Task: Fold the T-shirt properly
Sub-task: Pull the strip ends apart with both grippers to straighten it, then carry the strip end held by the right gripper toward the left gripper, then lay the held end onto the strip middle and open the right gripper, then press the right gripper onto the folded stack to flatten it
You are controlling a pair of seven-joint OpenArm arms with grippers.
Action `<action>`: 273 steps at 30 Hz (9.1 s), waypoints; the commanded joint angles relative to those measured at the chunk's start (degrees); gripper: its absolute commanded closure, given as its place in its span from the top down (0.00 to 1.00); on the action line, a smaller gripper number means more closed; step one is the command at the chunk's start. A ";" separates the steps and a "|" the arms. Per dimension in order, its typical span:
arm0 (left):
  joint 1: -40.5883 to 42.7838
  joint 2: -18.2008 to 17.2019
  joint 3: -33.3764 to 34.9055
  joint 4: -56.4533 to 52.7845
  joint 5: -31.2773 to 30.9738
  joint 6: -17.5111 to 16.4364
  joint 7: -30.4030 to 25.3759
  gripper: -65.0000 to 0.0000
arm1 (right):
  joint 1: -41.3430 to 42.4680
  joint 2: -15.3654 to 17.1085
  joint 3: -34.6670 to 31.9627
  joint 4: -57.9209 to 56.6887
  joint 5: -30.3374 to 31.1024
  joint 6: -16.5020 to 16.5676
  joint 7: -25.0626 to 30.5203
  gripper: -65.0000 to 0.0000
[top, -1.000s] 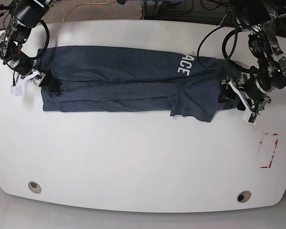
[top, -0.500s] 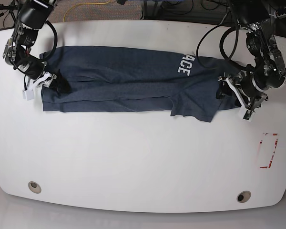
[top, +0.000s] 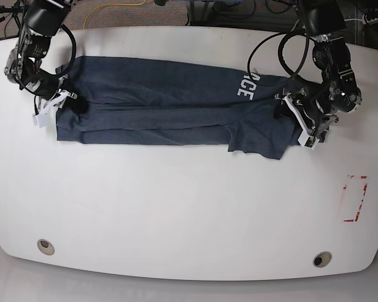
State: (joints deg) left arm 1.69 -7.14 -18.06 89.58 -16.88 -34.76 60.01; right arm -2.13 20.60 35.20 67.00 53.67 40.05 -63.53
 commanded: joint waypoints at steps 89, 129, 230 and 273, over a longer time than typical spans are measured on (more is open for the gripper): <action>0.20 -0.38 3.78 -8.75 4.97 -0.18 -6.60 0.52 | -2.31 -11.41 -32.87 49.17 -20.57 -12.93 -0.96 0.76; -0.95 -0.56 3.78 -8.83 4.97 -0.18 -6.60 0.52 | -9.96 -9.13 -32.70 45.66 -11.43 -9.15 -0.87 0.72; -0.77 -0.64 3.69 -8.83 4.97 -0.27 -6.60 0.52 | -9.69 -19.41 -41.13 49.44 -46.77 -8.62 2.47 0.60; -0.60 -0.64 3.69 -8.83 4.97 -0.45 -6.60 0.52 | -9.34 -19.50 -49.31 37.66 -39.56 -11.96 7.04 0.60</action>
State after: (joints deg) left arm 0.12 -7.84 -14.68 81.82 -15.05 -35.40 47.66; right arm -12.51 1.13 -13.43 104.77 13.54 28.08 -57.47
